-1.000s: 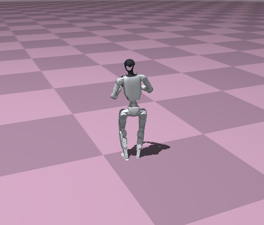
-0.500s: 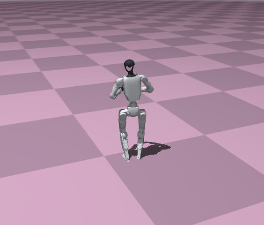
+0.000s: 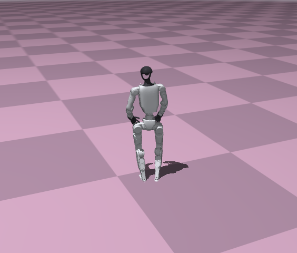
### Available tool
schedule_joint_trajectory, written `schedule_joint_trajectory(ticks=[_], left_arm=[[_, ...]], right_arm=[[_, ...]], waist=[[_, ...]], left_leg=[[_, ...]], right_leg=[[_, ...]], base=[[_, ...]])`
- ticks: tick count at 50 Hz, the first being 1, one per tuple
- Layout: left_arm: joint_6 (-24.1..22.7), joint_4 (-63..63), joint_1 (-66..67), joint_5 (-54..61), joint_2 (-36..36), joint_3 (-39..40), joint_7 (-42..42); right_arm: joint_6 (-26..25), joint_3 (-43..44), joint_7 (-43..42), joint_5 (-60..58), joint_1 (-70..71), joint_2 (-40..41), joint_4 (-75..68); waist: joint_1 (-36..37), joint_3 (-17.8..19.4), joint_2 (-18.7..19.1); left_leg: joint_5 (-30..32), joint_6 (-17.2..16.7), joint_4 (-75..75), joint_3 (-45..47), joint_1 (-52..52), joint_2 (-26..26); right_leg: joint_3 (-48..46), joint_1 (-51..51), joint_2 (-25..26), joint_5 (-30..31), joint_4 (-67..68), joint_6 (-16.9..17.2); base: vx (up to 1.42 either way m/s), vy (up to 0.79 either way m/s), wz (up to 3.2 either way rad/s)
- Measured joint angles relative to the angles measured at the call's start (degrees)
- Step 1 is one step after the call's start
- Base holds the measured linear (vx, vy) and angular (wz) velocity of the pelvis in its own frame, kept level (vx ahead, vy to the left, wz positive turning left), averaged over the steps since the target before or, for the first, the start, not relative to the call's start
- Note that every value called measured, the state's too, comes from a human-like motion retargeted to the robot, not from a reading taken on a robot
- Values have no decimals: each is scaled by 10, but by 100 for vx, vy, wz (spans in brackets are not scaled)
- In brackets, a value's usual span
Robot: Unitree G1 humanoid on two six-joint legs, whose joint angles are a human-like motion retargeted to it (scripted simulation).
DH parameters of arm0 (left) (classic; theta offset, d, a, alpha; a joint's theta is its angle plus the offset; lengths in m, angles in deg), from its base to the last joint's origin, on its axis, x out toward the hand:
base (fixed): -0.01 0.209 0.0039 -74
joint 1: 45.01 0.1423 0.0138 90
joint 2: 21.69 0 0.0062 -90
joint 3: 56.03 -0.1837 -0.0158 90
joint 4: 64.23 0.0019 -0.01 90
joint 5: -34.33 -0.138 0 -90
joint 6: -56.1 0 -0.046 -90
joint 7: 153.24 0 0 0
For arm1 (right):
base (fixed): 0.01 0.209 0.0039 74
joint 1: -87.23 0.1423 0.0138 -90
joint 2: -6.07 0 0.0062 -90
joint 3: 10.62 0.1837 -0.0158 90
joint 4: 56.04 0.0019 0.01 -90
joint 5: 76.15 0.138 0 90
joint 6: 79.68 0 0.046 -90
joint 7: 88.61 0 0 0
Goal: Walk
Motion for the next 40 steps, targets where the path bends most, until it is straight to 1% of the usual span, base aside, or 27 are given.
schedule_joint_trajectory(ticks=[2,3,6,7,8,13,20,28,35,40], left_arm=[[8,64,0,-27,-15,4,13],[3,118,-12,-48,-32,9,26],[14,194,-11,-75,-52,15,39],[15,221,-15,-82,-60,19,44],[12,257,-27,-91,-71,26,52],[18,313,-27,-95,-88,39,67],[20,347,-30,-79,-101,56,82],[19,332,-41,-35,-111,73,90],[19,313,-38,11,-107,96,91],[19,309,-34,31,-99,119,96]], right_arm=[[-6,0,-5,-13,-9,12,-32],[-6,1,-10,-23,-5,23,-57],[-12,3,-16,-36,-17,38,-90],[-13,4,-18,-39,-18,43,-101],[-13,5,-21,-43,-14,50,-115],[-18,15,-31,-37,-25,63,-133],[-23,29,-39,-10,-30,72,-138],[-25,40,-33,33,-47,67,-123],[-23,53,-27,70,-46,53,-91],[-22,70,-26,84,-44,42,-79]], waist=[[-2,3,0],[-5,0,5],[-10,4,5],[-13,3,7],[-17,-2,14],[-27,3,16],[-40,-1,21],[-43,-1,19],[-40,11,7],[-37,24,-3]], left_leg=[[1,-4,11,0,0,1],[7,-5,-6,-5,7,5],[7,-12,11,-5,7,7],[9,-14,8,-6,8,9],[18,-16,-16,-10,15,16],[16,-26,6,-7,16,21],[18,-33,1,-6,20,26],[25,-34,-27,-9,38,21],[29,-30,-48,-17,61,8],[17,-31,-35,-21,68,3]], right_leg=[[-3,7,-5,0,2,1],[-9,17,6,6,-22,-3],[-15,25,0,5,-17,-1],[-18,30,5,8,-26,-2],[-24,40,20,19,-57,-6],[-30,50,15,16,-50,-4],[-36,57,21,17,-59,-7],[-37,61,18,11,-55,-10],[-30,62,4,-3,-28,-11],[-24,69,-1,-17,-13,-12]], base=[[0,0,0],[0,0,0],[0,0,0],[4,-6,7],[3,-5,5],[0,0,0],[0,0,0],[0,0,0],[5,-1,5],[7,-3,8]])
